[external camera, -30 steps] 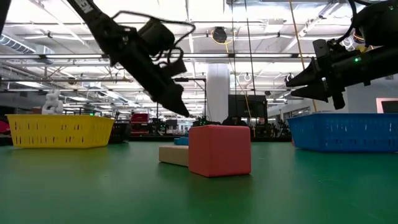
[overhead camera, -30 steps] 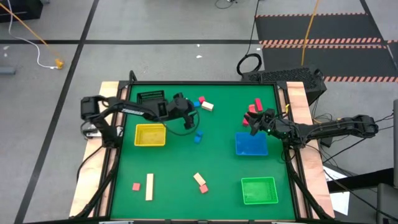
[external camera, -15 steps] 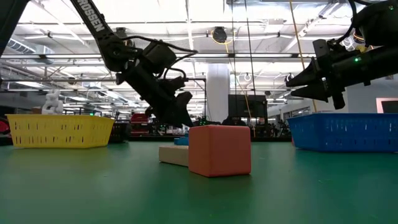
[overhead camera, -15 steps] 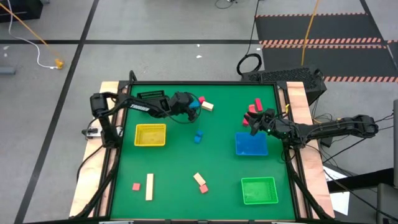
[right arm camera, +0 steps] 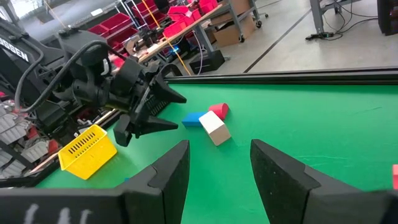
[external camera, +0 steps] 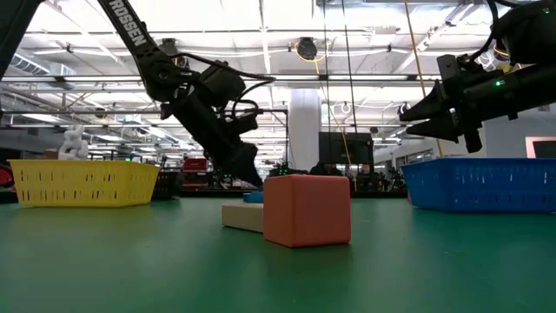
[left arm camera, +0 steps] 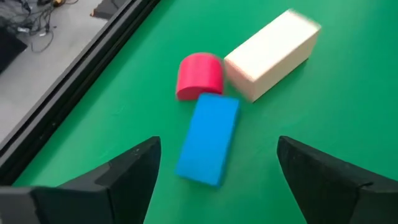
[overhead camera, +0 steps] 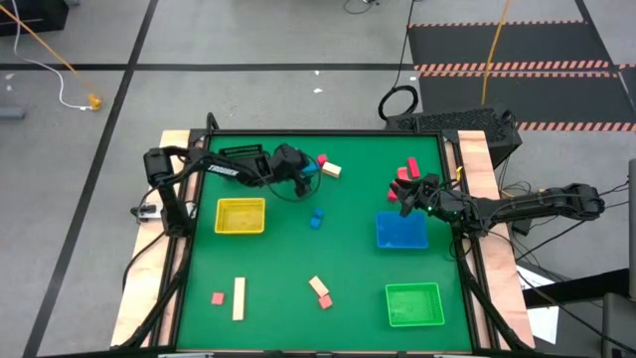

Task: Sort & place blocks by color
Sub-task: Put the top blue block into the black bin

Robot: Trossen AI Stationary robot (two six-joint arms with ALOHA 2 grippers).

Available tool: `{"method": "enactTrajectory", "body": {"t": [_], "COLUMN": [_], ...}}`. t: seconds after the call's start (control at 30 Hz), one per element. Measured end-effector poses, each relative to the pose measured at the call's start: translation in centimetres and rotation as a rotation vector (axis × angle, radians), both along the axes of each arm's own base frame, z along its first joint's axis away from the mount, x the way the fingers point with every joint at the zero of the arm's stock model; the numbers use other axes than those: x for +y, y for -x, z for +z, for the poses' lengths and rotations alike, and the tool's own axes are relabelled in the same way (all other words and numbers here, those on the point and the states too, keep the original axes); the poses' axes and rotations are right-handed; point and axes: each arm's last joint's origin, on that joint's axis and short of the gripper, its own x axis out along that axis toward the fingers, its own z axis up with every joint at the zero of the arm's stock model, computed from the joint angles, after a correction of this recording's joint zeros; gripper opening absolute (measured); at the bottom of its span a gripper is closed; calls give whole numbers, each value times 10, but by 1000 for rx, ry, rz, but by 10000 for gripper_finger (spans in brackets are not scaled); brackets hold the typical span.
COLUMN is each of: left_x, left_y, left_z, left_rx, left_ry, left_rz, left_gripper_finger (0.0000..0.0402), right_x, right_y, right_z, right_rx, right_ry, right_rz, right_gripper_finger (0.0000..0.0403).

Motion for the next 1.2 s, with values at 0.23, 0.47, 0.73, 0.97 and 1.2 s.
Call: {"method": "enactTrajectory", "body": {"t": [0.23,0.47,0.73,0.97,1.2], "left_x": [7,9,9,14,28], "left_y": [5,6,7,-3,-31], "left_z": [-3,-2,-3,4,-3], "left_rx": [20,23,18,104,215], "left_ry": [36,35,67,105,131], "left_rz": [2,-37,-56,-58,-63], "left_gripper_finger": [310,310,310,310,310], "right_x": [0,0,0,0,0], "right_y": [0,0,0,0,0], "right_z": [0,0,0,0,0], "right_rx": [0,0,0,0,5], "right_ry": [0,0,0,0,0], "right_rz": [0,0,0,0,-1], "right_gripper_finger": [160,160,160,160,160]}}
